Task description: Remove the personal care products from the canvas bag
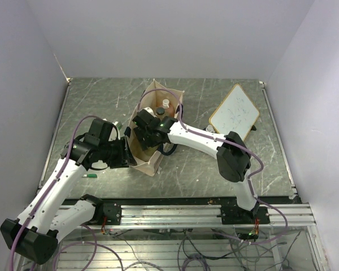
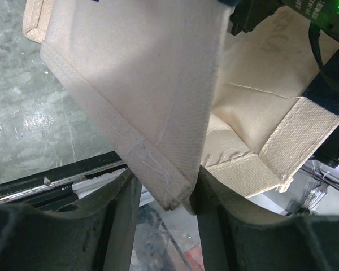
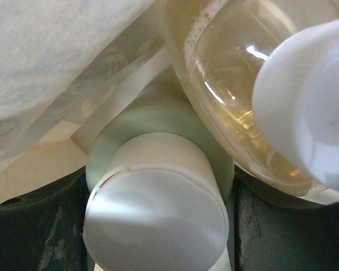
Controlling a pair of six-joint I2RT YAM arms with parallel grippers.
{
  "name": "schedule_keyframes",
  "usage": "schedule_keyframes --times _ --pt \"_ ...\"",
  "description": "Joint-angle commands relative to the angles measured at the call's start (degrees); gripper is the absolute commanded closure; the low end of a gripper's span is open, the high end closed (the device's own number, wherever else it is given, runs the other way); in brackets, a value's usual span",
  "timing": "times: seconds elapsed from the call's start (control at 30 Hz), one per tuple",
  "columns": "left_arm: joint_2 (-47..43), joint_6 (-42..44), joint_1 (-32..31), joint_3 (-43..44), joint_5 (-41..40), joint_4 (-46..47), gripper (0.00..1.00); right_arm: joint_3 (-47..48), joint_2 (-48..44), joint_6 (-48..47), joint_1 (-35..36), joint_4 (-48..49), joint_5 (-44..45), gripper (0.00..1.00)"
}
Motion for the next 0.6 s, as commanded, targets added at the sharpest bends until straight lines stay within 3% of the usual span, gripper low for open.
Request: schedule_keyframes --times 0.0,0.1,0.3,0.37,0.4,0.57 --pt "-0.8 0.3 0.1 0.8 0.2 -4.0 0.46 -1.0 -6.5 -0.4 -0.3 6.2 -2.3 0.81" --pt "-1.1 -0.4 0.1 0.5 0.3 -3.9 0.41 0.4 -8.6 0.1 -0.4 6.5 -2.8 0.99" --pt "-1.7 -1.7 0.1 1.0 -0.2 -4.4 0.35 1.1 -13.5 3.8 -1.0 6.9 -5.3 1.00" --pt "-1.8 -2.1 0.1 1.3 -0.6 -4.7 0.33 -1.2 -16.2 6.2 -1.8 9.1 -7.2 1.00" --pt "-1.9 -2.2 0.1 1.4 -0.7 -4.8 0.28 -2.6 -18.0 7.9 -2.5 10.2 -7.9 1.00" --pt "-2.5 -3.0 0.0 2.2 -1.1 -5.3 0.26 -11.5 -26.9 17.2 -6.6 17.0 -15.8 1.00"
